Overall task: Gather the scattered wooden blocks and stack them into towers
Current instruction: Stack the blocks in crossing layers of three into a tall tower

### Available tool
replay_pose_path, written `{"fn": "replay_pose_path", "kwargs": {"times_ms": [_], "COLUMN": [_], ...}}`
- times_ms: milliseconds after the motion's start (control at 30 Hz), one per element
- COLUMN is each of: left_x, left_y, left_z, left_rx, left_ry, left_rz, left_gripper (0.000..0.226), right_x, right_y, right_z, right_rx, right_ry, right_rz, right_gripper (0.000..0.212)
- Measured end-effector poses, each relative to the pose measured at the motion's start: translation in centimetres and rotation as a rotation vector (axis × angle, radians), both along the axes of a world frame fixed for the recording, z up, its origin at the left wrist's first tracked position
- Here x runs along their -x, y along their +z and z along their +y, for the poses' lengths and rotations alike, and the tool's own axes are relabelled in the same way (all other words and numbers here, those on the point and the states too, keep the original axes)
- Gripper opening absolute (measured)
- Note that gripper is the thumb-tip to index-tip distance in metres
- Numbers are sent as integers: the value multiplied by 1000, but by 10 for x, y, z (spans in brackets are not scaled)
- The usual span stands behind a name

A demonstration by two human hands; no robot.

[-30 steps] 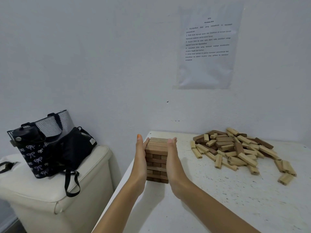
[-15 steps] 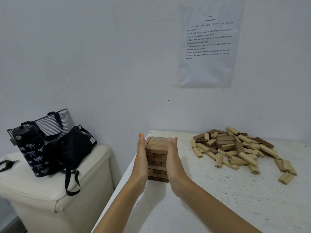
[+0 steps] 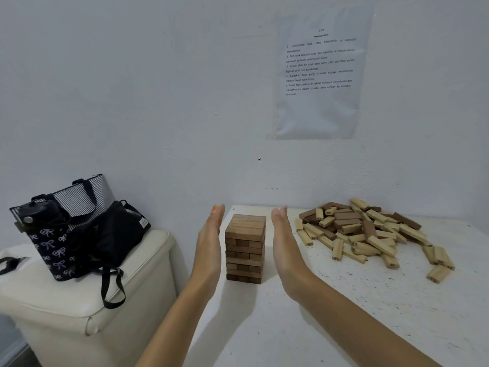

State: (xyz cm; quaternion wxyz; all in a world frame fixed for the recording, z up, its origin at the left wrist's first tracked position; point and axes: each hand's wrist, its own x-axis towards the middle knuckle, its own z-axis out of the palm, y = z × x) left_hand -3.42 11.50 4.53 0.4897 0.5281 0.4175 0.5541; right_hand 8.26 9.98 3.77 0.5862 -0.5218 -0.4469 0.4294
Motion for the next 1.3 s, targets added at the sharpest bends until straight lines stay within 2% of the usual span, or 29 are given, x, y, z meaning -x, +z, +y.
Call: {"fn": "replay_pose_path", "kwargs": {"times_ms": [167,367,567,800,1067,1200,1300], "left_x": [-6,-42,-89,-138,-185,-208,-223], "left_y": [28,49,37,25,-8,-22,-30], "left_z": [-19,-40,-37,-6,54,75,88], "left_rx": [-270,-407,-361,-141,-97,-148,-223], "left_ry": [-11,-93,-234,-406,-333,-285,-277], "left_rz": [103,120,127,187,295,376,466], "left_gripper": [36,32,27,26,23,27,29], "right_x": [-25,-71,-130,-195,-239,-244,-244], "right_y": [22,43,36,16,-12,-16,-25], "right_z": [-22,-46,-58,-51,-15,9,29], "right_rx": [-125,-187,-170,-52,47,63,80], "right_ry": [-54,-151,-291,-399,-435,-403,-384], "right_rz": [-115,-204,-256,-303,-395,-470,-599], "right_gripper": [47,38,36,35,28,17,14]}}
